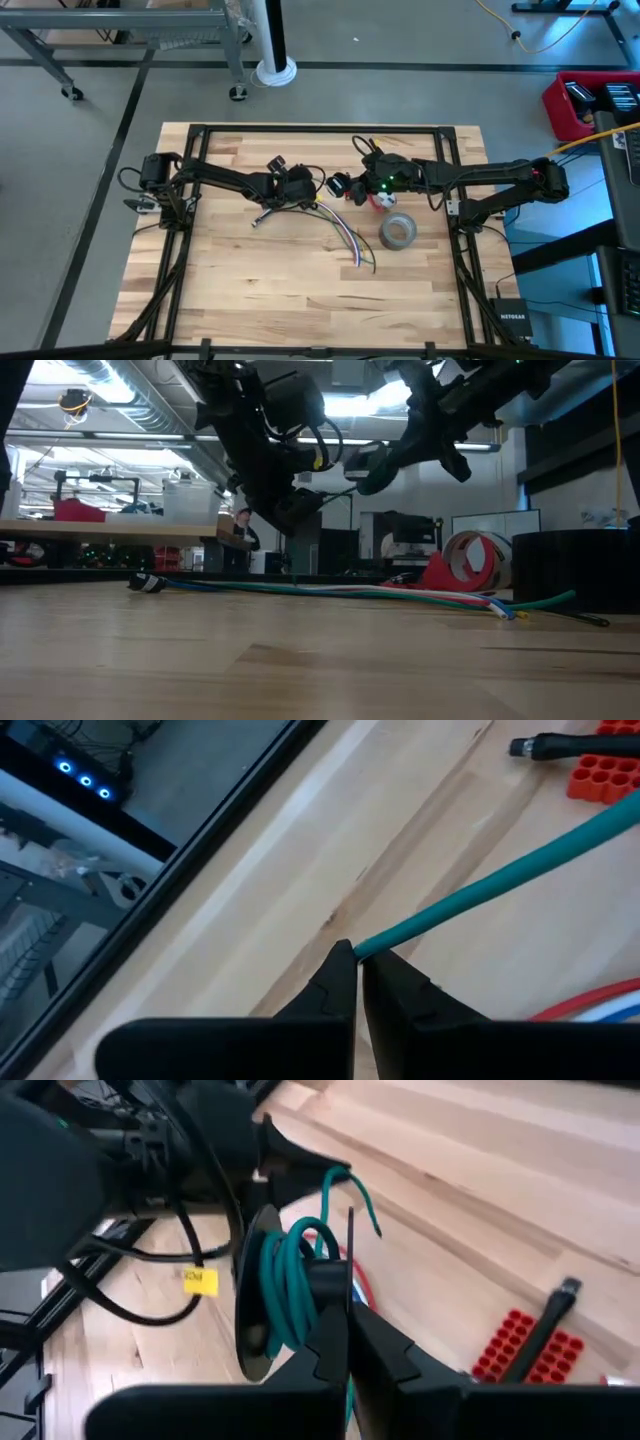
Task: Coil cords
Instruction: Coil green wire onto the spool
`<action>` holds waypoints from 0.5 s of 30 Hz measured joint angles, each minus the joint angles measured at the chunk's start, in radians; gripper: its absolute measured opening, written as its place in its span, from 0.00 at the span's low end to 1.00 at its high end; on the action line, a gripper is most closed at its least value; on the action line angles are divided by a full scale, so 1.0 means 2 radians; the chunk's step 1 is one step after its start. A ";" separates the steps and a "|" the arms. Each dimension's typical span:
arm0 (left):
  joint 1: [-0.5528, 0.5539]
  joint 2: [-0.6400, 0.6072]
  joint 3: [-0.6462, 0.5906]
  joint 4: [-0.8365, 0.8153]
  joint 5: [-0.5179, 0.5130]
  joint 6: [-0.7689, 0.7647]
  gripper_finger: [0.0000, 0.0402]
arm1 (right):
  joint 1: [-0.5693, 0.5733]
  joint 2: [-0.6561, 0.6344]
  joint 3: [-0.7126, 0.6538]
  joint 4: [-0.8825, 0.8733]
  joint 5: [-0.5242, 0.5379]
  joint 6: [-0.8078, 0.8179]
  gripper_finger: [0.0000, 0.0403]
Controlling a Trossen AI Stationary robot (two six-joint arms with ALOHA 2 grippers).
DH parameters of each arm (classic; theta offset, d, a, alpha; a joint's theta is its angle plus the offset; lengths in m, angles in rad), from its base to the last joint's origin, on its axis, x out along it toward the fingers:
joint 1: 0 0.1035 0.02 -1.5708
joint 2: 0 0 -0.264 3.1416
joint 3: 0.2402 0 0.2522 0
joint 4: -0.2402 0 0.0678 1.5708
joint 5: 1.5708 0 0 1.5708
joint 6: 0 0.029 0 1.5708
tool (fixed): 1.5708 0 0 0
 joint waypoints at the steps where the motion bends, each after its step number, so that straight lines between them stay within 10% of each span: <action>1: 0.002 0.000 0.000 0.000 0.000 0.005 0.00 | 0.000 0.000 0.000 -0.005 0.000 0.005 0.01; 15: 0.026 0.000 0.056 -0.009 0.122 0.053 0.00 | 0.001 0.038 0.000 -0.059 0.031 0.007 0.01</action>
